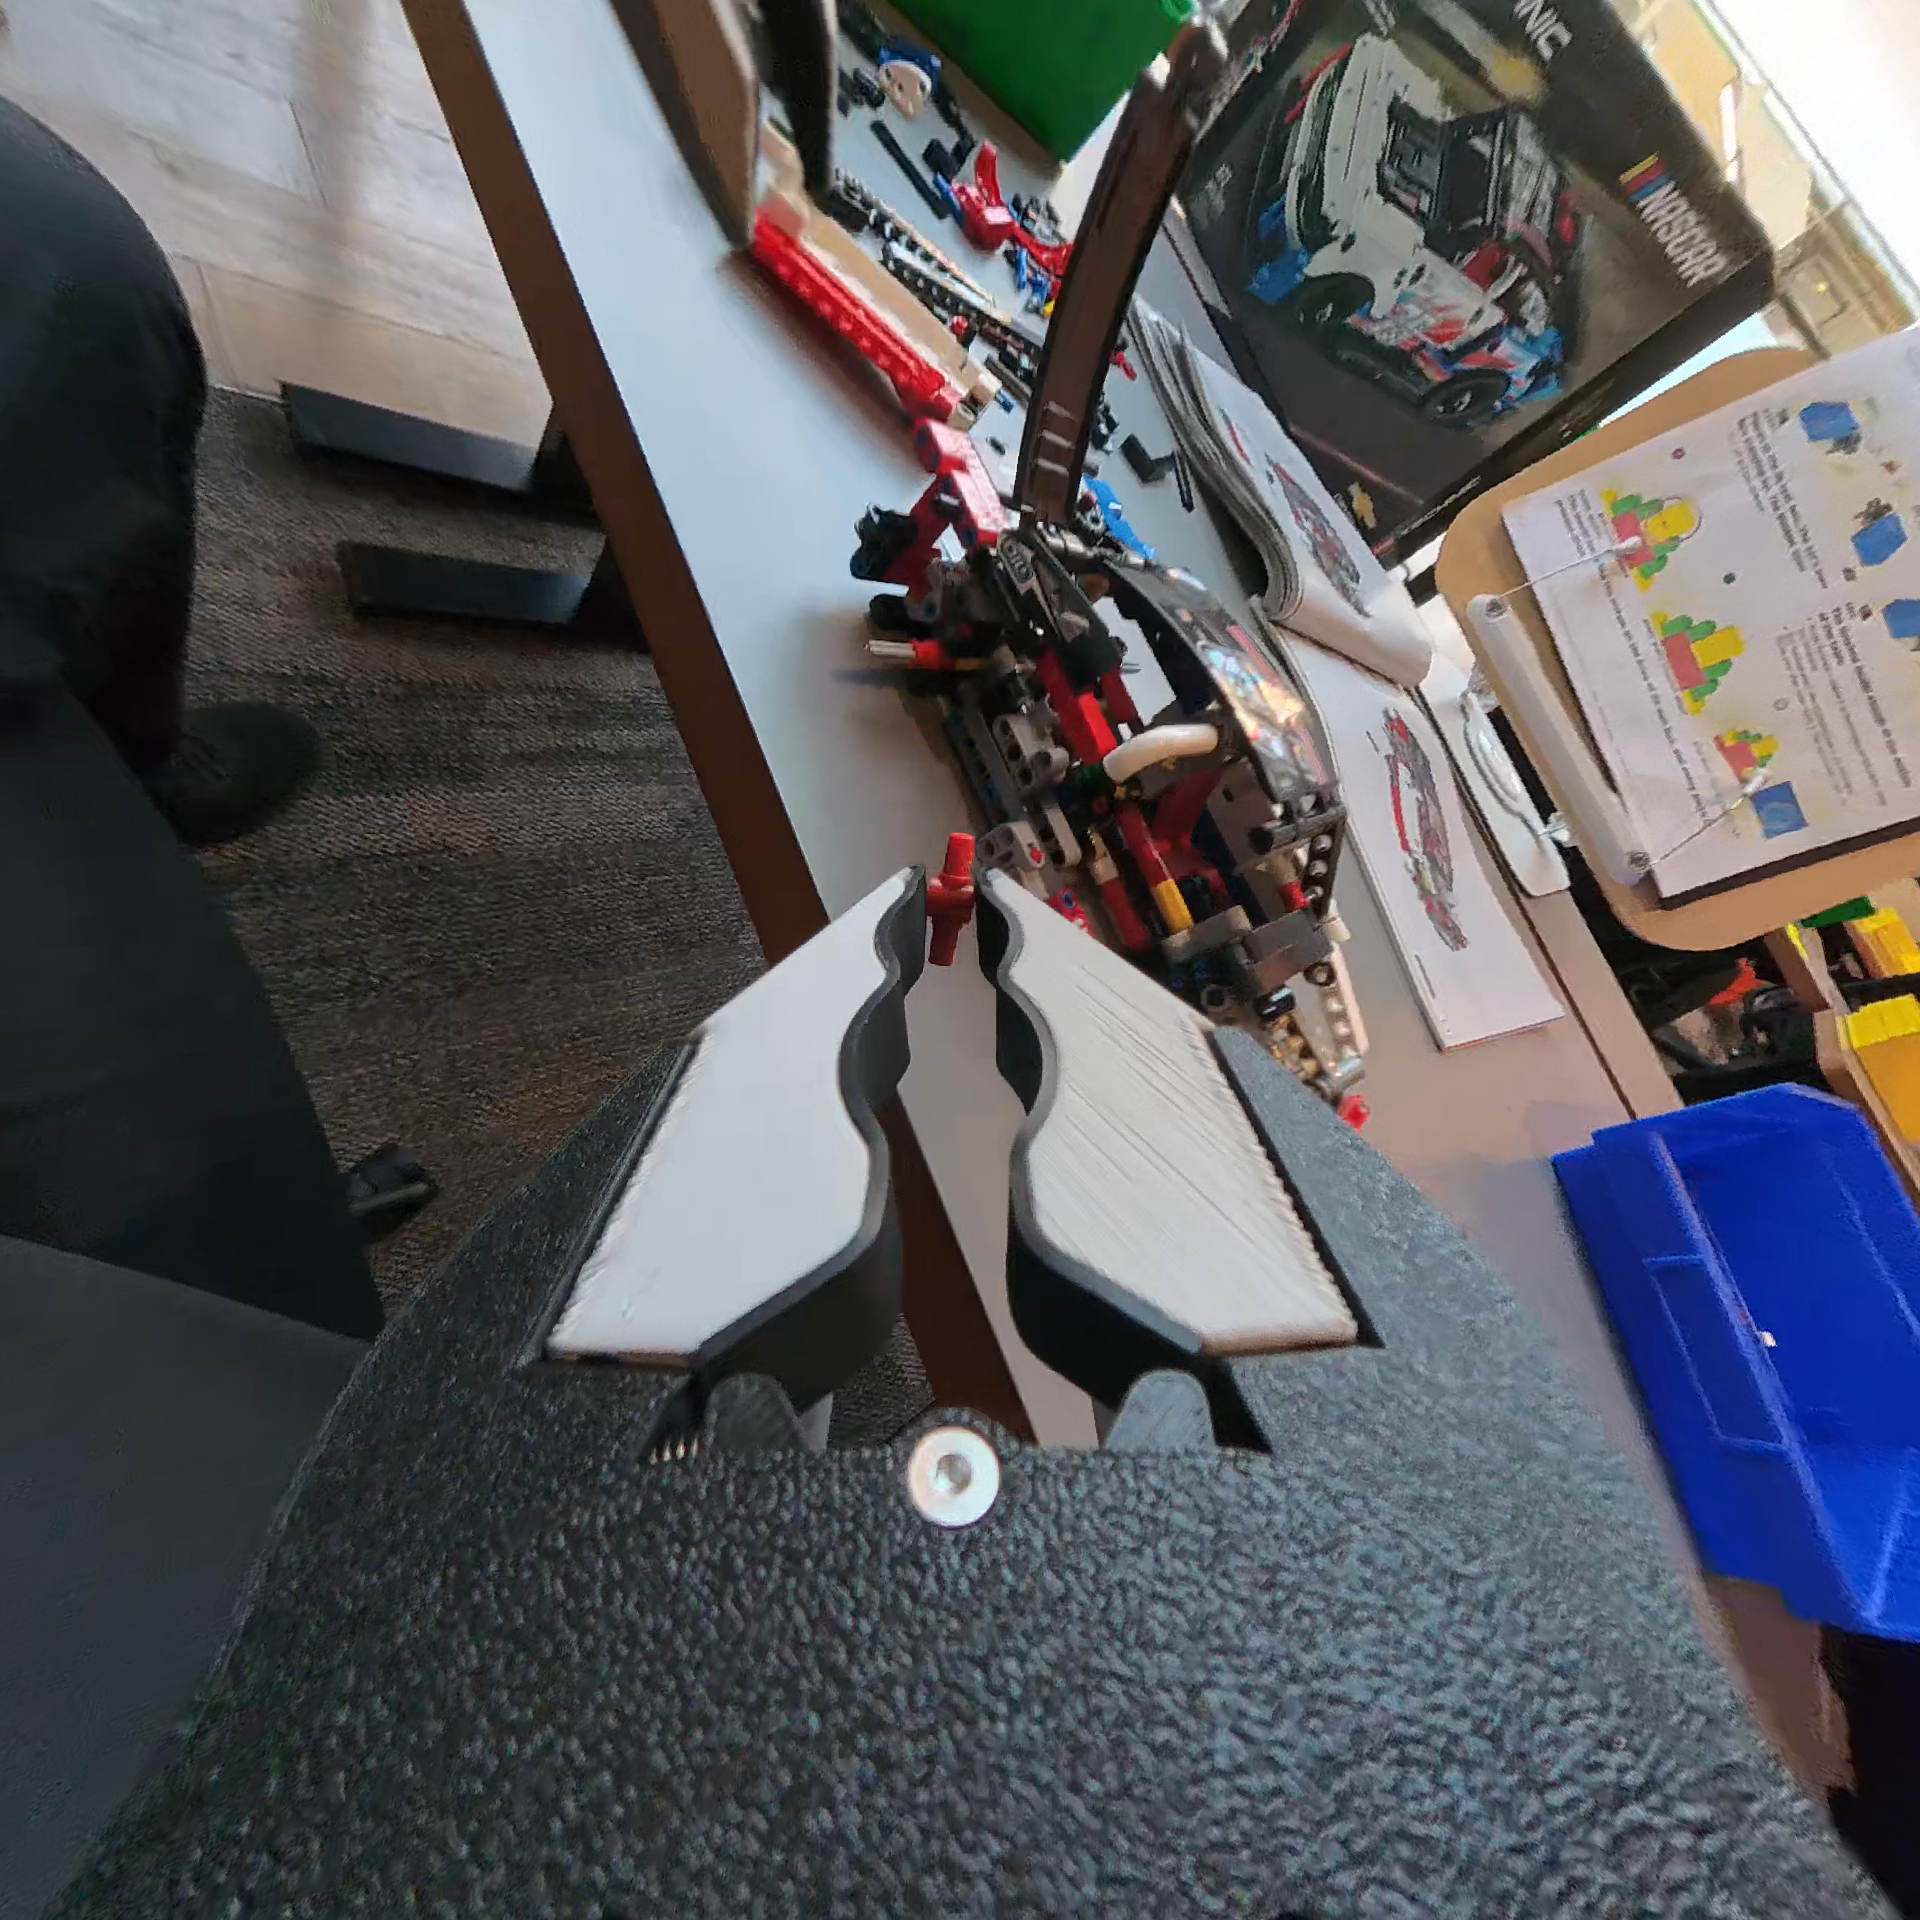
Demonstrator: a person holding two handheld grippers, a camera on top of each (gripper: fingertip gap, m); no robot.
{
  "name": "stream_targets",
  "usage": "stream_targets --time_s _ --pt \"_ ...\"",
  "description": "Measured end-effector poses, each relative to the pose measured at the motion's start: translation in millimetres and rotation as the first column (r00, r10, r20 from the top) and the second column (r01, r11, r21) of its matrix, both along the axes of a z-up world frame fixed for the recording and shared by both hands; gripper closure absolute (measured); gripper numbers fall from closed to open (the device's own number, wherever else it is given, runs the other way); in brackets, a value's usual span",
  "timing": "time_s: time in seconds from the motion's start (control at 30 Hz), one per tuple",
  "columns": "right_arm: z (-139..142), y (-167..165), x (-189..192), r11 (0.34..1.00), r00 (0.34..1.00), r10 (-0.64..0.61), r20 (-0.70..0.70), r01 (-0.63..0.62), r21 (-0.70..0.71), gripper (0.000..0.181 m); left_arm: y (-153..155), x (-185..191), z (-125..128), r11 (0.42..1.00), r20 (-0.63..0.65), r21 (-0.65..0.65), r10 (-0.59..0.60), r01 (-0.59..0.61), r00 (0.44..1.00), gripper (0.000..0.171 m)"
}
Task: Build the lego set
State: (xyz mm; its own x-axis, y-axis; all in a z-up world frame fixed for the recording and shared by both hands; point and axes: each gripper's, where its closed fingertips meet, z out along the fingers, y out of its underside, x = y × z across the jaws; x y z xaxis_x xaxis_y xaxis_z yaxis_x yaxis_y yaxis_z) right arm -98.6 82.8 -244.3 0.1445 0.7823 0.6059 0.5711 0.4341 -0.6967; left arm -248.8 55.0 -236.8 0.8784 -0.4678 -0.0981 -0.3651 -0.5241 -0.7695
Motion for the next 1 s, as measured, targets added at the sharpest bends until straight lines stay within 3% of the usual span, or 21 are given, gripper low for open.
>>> stream_targets --time_s 0.17,0.37,0.43,0.47,0.7,0.87,1.0 --pt "-8 8 -1 0.998 1.0 -0.011 -0.018 0.01 -0.069 0.174 31 -55 -13 0.983 -0.11 -0.152 0.088 -0.104 0.99 0.125" --pt "-15 13 -1 0.994 1.0 -0.02 -0.021 0.017 -0.107 0.174 49 -73 -46 0.949 -0.236 -0.302 0.021 -0.094 0.972 0.126" --pt "-15 14 0 0.993 0.999 -0.021 -0.027 0.017 -0.114 0.174 53 -83 -53 0.948 -0.31 -0.297 0.019 -0.116 0.95 0.128" --pt "-15 14 0 0.993 0.999 -0.022 -0.029 0.019 -0.114 0.174 55 -87 -53 0.952 -0.341 -0.283 0.016 -0.119 0.94 0.142" --pt "-15 14 -1 0.987 0.998 -0.02 -0.054 0.011 -0.158 0.174 50 -90 -26 0.981 -0.384 -0.177 0.003 -0.077 0.923 0.167" --pt "-15 13 -2 0.986 0.998 -0.017 -0.059 0.007 -0.167 0.174 32 -90 -10 0.988 -0.331 -0.146 0.007 -0.059 0.944 0.167" --pt "-15 13 -3 0.984 0.998 -0.021 -0.067 0.009 -0.177 0.174 21 -88 5 0.995 -0.155 -0.084 0.042 -0.055 0.987 0.166"
